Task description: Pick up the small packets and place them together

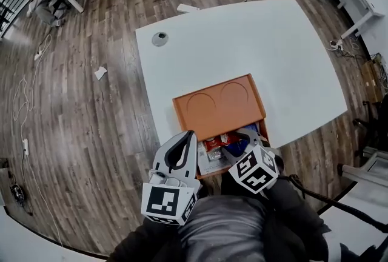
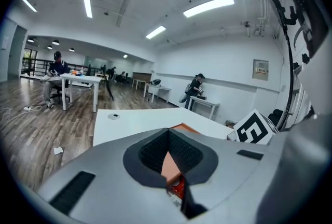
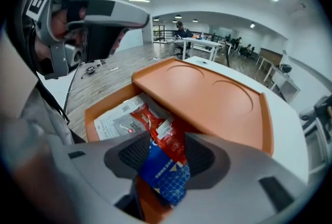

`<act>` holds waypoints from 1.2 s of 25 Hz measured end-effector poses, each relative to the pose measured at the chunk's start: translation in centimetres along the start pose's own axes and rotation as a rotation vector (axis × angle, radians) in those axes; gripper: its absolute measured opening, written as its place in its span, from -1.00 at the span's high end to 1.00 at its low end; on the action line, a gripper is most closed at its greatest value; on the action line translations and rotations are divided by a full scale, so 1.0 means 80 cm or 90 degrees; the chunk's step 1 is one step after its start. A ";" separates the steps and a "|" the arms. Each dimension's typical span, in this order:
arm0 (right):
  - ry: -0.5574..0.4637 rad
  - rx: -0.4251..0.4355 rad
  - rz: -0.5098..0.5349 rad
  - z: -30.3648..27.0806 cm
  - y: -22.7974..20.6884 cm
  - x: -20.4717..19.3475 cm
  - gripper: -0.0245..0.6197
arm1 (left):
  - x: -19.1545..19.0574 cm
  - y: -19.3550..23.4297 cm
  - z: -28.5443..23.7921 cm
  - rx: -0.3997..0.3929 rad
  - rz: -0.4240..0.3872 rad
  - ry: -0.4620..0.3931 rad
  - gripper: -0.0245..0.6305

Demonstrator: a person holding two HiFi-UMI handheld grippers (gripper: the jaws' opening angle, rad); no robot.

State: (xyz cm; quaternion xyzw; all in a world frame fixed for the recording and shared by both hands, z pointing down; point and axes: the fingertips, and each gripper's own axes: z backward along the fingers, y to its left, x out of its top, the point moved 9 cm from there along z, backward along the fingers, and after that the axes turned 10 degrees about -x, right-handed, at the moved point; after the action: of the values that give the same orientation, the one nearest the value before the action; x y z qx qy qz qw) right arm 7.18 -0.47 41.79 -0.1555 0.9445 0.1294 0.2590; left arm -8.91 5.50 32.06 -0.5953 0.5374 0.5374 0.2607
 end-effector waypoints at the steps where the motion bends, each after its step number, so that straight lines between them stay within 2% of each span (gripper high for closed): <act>1: 0.009 0.005 0.000 -0.005 -0.001 -0.001 0.32 | -0.001 0.002 -0.002 0.001 0.004 0.003 0.92; 7: 0.024 0.024 -0.009 -0.015 -0.004 -0.001 0.32 | -0.008 0.013 -0.003 0.014 0.018 0.013 0.92; 10: 0.020 0.017 0.010 -0.018 -0.003 0.002 0.61 | -0.007 0.021 -0.004 0.019 0.019 0.015 0.92; 14: 0.010 0.004 0.038 -0.015 0.002 0.006 0.78 | -0.007 0.022 -0.004 0.014 0.021 0.015 0.92; 20: -0.012 0.002 0.049 0.009 0.023 0.005 0.79 | -0.011 0.008 0.008 -0.006 0.015 0.012 0.92; 30: -0.087 -0.043 0.029 0.058 0.037 0.017 0.79 | -0.001 -0.015 0.033 -0.027 -0.019 -0.018 0.92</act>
State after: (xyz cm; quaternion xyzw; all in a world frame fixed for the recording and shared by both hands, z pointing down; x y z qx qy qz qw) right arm 7.07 3.45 37.67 -0.1330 0.9231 0.1771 0.3145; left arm -8.75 8.23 31.02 -0.6010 0.5132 0.5531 0.2636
